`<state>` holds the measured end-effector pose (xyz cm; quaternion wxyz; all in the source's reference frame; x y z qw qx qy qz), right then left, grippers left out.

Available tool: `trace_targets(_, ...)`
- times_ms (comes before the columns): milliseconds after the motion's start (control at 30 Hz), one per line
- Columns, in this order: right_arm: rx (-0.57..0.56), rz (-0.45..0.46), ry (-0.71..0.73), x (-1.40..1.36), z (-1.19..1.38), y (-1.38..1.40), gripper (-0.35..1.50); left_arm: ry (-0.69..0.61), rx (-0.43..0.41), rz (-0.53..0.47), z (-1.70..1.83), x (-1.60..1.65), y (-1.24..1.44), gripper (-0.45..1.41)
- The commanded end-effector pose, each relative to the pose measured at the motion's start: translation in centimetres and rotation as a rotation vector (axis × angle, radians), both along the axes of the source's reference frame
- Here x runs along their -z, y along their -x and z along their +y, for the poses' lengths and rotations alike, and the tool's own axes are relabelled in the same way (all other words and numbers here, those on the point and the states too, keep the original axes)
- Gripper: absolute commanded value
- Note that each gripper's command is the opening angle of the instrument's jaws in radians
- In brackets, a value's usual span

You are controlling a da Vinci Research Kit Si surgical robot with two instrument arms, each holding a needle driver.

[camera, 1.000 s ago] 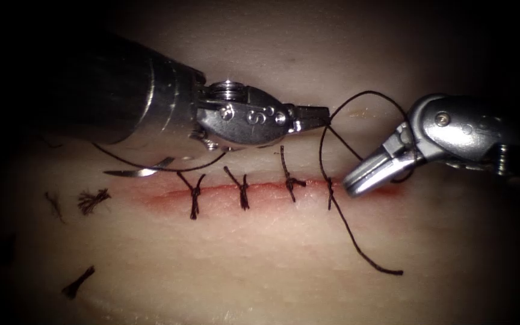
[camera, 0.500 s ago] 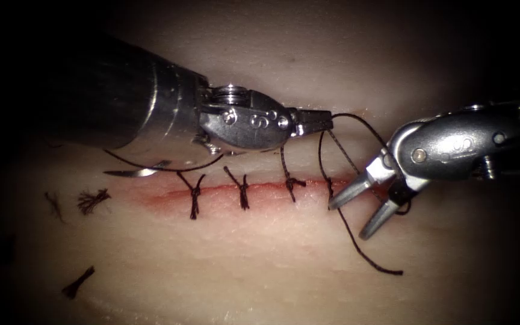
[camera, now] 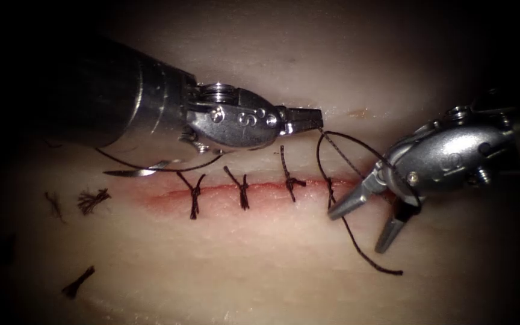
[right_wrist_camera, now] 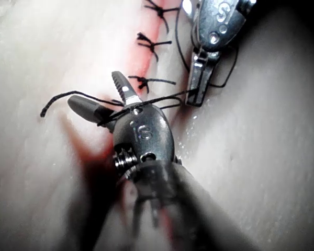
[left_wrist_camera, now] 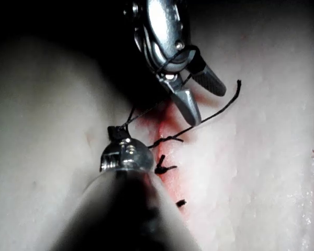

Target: Wound Closure

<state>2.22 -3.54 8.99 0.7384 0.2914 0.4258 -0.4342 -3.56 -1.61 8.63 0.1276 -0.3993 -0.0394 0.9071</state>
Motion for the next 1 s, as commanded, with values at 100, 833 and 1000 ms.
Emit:
trace_targets(100,0.022,-0.002,0.024,-0.11,-0.13,-0.10,0.99,-0.004,0.001,-0.002,-0.02,-0.06,0.05,-0.45)
trace_targets(833,0.112,-0.018,0.023,-0.17,-0.52,-0.08,0.96,-0.011,0.007,-0.003,-0.05,-0.06,0.05,-0.45)
trace_targets(1000,0.111,-0.022,0.021,-0.19,-0.49,-0.11,0.81,-0.014,0.010,-0.003,-0.07,-0.06,0.04,-0.45)
